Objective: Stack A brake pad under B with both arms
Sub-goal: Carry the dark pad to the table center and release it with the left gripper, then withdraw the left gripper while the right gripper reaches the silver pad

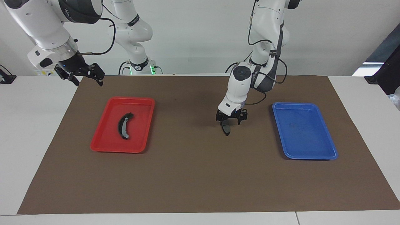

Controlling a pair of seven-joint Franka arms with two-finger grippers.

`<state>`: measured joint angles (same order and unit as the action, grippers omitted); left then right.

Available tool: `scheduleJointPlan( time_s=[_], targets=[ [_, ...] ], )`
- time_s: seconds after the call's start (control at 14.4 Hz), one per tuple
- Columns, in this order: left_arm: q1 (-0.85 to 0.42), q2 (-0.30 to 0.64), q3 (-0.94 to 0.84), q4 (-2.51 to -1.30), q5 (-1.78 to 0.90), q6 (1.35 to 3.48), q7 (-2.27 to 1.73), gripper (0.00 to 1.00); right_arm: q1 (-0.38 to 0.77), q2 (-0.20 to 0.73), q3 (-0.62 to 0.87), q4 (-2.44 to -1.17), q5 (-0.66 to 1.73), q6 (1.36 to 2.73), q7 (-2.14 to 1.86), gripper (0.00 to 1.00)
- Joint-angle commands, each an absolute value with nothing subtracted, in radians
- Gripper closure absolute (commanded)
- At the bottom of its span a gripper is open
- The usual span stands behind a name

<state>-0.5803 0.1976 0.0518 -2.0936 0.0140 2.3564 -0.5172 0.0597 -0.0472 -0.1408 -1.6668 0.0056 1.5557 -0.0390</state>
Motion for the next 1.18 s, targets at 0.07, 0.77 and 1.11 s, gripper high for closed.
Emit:
scheduleJointPlan(
  time_s=[0.07, 0.77, 1.11],
  targets=[
    [-0.456, 0.097, 0.051, -2.095, 0.012, 2.254, -0.450, 0.01, 0.092, -0.101, -0.130, -1.831, 0.003, 1.710, -0.034, 0.00],
    [-0.106, -0.006, 0.055, -1.820, 0.012, 1.811, 0.026, 0.01, 0.133, 0.011, -0.130, -2.244, 0.044, 2.253, -0.031, 0.00],
    [-0.028, 0.006, 0.057, -1.646, 0.005, 1.660, 0.052, 0.01, 0.127, 0.046, -0.132, -2.273, 0.044, 2.328, -0.043, 0.03]
  ],
)
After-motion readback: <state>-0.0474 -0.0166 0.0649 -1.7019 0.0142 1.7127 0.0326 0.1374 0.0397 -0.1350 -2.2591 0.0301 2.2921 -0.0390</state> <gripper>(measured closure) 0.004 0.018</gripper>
